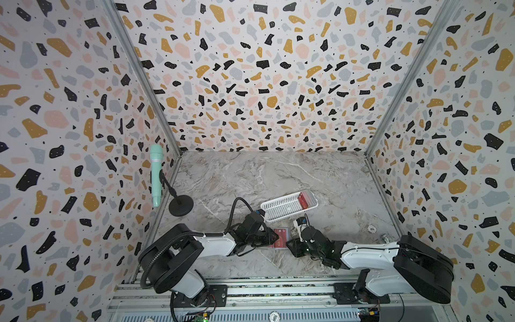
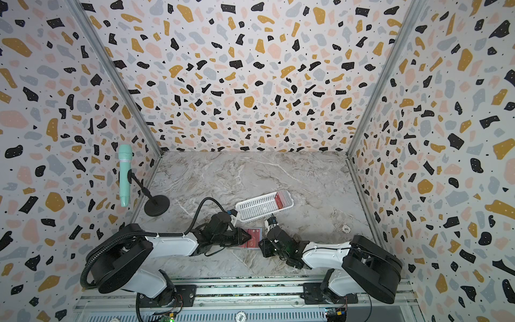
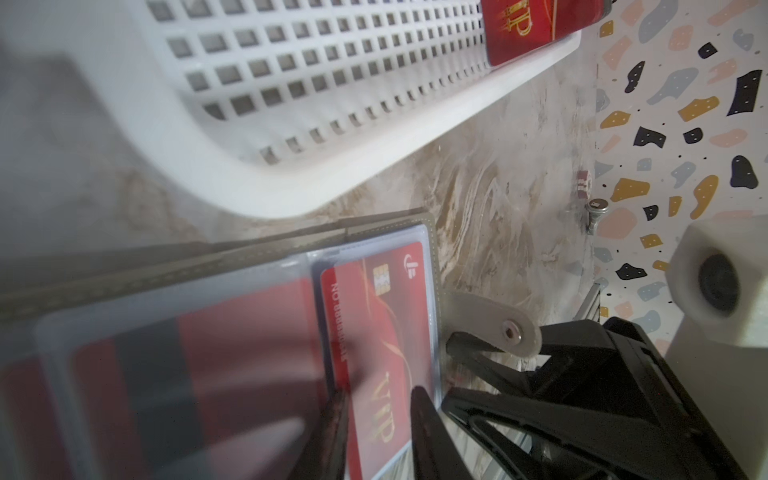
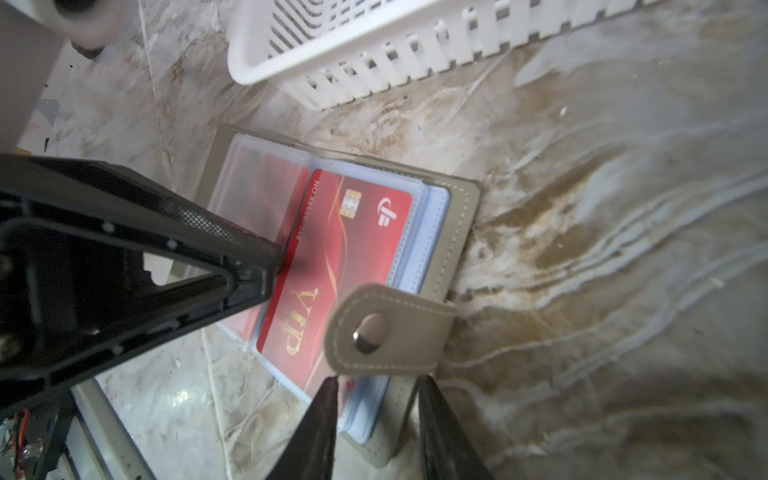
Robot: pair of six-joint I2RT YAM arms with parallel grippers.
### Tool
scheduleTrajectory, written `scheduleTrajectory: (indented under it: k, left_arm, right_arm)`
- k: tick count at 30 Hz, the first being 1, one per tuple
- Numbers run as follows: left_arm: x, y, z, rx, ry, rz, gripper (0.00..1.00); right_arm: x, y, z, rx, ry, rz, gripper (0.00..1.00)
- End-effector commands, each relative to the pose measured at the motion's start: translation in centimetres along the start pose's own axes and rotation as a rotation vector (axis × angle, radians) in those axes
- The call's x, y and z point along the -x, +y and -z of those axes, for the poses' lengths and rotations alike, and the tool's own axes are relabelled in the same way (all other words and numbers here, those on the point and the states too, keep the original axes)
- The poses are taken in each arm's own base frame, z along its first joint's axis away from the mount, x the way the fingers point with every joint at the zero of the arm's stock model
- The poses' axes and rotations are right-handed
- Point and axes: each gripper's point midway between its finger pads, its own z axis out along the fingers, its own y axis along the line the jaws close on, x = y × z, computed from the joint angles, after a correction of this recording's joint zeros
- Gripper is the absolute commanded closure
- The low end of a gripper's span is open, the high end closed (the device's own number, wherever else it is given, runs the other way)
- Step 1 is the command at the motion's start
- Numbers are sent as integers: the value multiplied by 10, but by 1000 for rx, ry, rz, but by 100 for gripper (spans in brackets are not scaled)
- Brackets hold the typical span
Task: Insert credit cards into a card holder
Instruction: Insert the credit card into the card slot.
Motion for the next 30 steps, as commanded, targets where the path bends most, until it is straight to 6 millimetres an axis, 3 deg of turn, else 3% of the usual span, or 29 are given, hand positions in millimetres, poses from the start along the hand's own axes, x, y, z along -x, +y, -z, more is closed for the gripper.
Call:
scheduleTrajectory:
  k: [1, 6, 12, 18, 30]
  left_arm:
    - [9, -4, 7, 28, -36, -55, 75]
    - [8, -6, 9, 41, -28, -74, 81]
    - [6, -12, 2, 42, -17, -98, 86]
    - [7, 0, -4, 113, -16, -112, 93]
    - [3, 9, -7, 159, -6, -122, 95]
  right_arm:
    - [7, -3, 7, -24, -22, -11, 66]
    - [6, 0, 14, -2, -24, -4, 68]
    - [5, 17, 19, 100, -30, 26, 72]
    - [7, 24, 19, 124, -31, 21, 74]
    - [8, 24, 7, 115, -16, -9, 75]
